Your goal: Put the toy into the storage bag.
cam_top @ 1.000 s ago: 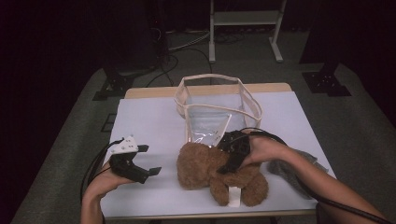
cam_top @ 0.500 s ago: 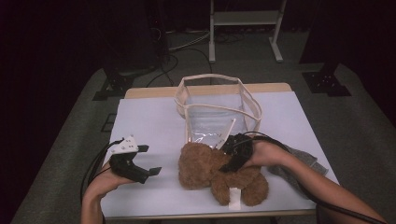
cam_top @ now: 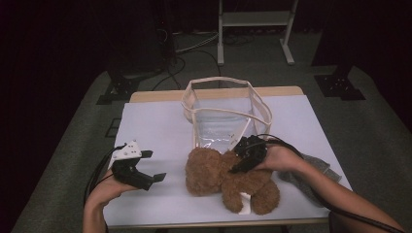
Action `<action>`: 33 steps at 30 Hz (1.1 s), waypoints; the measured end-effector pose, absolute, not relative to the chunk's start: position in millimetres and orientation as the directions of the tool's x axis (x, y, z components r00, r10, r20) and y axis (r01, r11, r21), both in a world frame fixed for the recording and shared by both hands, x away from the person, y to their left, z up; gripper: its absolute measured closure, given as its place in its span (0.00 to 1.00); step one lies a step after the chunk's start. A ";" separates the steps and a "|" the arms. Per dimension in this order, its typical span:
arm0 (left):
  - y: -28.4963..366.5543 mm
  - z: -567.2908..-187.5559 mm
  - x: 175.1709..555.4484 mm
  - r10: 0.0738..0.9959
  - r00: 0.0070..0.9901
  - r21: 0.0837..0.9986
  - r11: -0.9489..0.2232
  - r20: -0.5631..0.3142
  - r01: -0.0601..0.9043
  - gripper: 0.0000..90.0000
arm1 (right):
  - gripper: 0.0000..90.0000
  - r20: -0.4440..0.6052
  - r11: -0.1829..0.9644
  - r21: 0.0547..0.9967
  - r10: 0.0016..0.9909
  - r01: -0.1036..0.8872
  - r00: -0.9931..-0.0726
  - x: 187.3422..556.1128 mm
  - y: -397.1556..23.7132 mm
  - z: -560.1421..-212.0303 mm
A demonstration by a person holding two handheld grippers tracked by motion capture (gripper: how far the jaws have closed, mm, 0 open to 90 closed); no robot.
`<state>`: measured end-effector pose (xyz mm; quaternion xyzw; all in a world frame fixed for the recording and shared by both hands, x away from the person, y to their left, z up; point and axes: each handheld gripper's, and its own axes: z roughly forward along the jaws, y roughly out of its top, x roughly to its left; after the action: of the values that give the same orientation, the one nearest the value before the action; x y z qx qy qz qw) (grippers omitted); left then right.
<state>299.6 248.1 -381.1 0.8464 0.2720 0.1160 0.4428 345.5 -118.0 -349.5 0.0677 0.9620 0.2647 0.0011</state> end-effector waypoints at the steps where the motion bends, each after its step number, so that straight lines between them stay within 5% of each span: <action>1: 248.8 -381.1 299.6 0.565 0.824 0.813 -0.458 -0.045 0.358 0.03 | 0.74 0.034 0.855 0.503 0.126 0.126 -0.991 345.6 -117.1 -345.7; 33: 263.0 -382.0 298.2 0.591 0.805 0.823 -0.427 -0.058 0.373 0.03 | 0.80 0.073 0.810 0.569 0.124 0.143 -0.990 348.8 -118.8 -317.4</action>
<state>298.2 263.0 -382.0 0.8362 0.2883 0.1206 0.4507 348.8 -118.8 -317.4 0.0702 0.9511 0.3003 -0.0162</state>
